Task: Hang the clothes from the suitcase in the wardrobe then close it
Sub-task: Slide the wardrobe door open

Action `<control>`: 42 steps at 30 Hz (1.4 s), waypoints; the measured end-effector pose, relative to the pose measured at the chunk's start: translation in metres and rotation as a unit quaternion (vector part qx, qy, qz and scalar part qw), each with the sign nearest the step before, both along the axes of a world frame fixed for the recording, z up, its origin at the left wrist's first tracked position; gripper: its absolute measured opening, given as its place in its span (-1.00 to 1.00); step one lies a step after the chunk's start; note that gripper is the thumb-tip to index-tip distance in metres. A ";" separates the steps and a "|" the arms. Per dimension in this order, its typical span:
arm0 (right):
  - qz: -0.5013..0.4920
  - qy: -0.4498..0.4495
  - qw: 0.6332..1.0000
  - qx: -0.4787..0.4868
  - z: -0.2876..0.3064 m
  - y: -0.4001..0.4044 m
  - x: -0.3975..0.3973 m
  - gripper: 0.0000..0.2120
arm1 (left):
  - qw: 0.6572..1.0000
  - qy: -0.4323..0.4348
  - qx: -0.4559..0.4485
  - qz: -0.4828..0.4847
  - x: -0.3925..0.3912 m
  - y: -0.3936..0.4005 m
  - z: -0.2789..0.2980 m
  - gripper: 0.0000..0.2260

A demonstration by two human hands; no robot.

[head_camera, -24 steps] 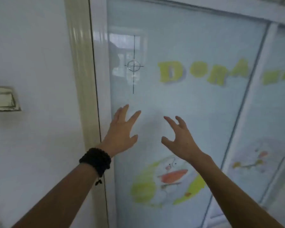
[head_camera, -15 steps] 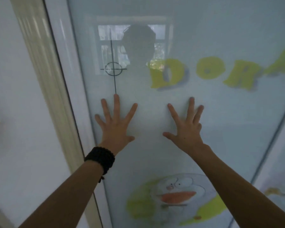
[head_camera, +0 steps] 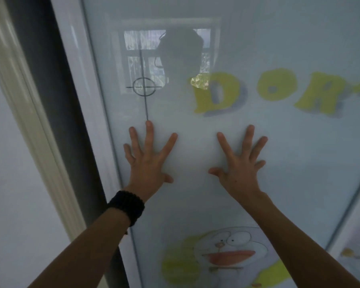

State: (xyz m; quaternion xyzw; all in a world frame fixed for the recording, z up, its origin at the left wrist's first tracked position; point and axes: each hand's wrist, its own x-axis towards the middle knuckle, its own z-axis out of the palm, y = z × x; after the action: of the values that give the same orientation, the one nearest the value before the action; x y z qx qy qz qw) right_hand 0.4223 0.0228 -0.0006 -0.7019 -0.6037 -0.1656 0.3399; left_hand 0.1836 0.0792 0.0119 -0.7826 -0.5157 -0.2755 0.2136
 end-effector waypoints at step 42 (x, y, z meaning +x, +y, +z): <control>-0.148 0.168 0.964 -0.142 0.029 -0.245 0.312 -0.35 | 0.840 -0.288 -0.325 -0.327 0.424 -0.140 -0.007 -0.12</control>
State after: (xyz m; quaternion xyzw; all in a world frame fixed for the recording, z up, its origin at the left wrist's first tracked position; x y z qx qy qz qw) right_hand 0.7340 -0.2222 0.0284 -0.8422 -0.4444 -0.0066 0.3053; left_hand 0.6078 -0.0609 0.0046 -0.8159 -0.3280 -0.3587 -0.3133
